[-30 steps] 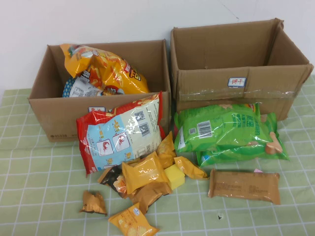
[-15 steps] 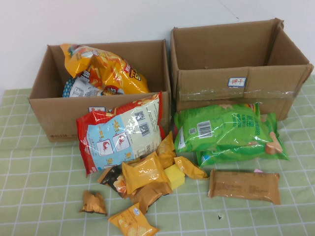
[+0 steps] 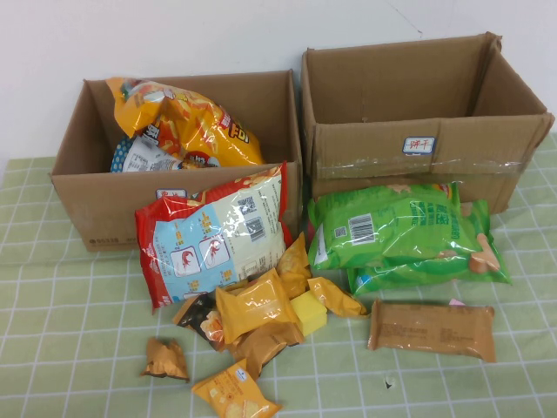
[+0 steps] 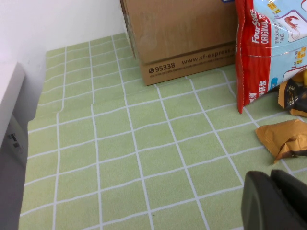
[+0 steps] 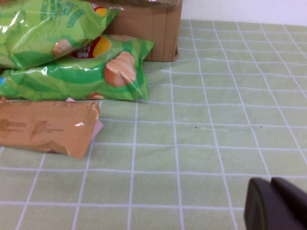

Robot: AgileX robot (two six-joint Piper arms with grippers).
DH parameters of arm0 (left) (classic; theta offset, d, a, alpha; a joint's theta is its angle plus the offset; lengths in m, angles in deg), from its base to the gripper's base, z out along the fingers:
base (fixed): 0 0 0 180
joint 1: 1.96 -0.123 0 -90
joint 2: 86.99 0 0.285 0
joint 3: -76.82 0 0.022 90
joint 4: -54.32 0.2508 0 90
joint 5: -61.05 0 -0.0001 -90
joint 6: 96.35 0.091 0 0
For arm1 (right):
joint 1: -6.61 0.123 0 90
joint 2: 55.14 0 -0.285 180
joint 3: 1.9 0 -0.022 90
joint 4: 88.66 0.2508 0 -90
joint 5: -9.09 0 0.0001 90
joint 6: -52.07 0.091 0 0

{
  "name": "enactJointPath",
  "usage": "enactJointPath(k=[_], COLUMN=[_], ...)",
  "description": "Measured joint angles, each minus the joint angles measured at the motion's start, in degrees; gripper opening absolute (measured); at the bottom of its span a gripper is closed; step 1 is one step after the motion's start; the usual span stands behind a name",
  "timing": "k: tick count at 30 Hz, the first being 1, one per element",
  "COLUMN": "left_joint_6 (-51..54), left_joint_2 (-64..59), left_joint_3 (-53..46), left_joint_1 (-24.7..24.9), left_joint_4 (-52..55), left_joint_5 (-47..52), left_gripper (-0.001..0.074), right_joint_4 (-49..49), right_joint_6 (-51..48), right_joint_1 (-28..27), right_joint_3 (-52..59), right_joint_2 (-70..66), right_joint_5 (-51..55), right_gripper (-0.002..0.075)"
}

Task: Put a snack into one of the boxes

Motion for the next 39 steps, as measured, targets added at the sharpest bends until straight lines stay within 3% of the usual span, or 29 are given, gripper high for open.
enactJointPath(k=[27, 39], left_joint_6=[0.5, 0.5], left_joint_2=[0.0, 0.0], left_joint_3=[0.0, 0.0], left_joint_1=[0.0, 0.0], left_joint_4=[0.0, 0.0], left_joint_5=[0.0, -1.2], left_gripper=[-0.0001, -0.0001], right_joint_4=[0.5, 11.0], right_joint_6=[0.0, 0.1], right_joint_1=[0.0, 0.0], right_joint_3=[0.0, 0.5], right_joint_2=[0.0, 0.0], right_joint_5=[0.0, -2.9], right_gripper=[-0.0002, -0.0002])
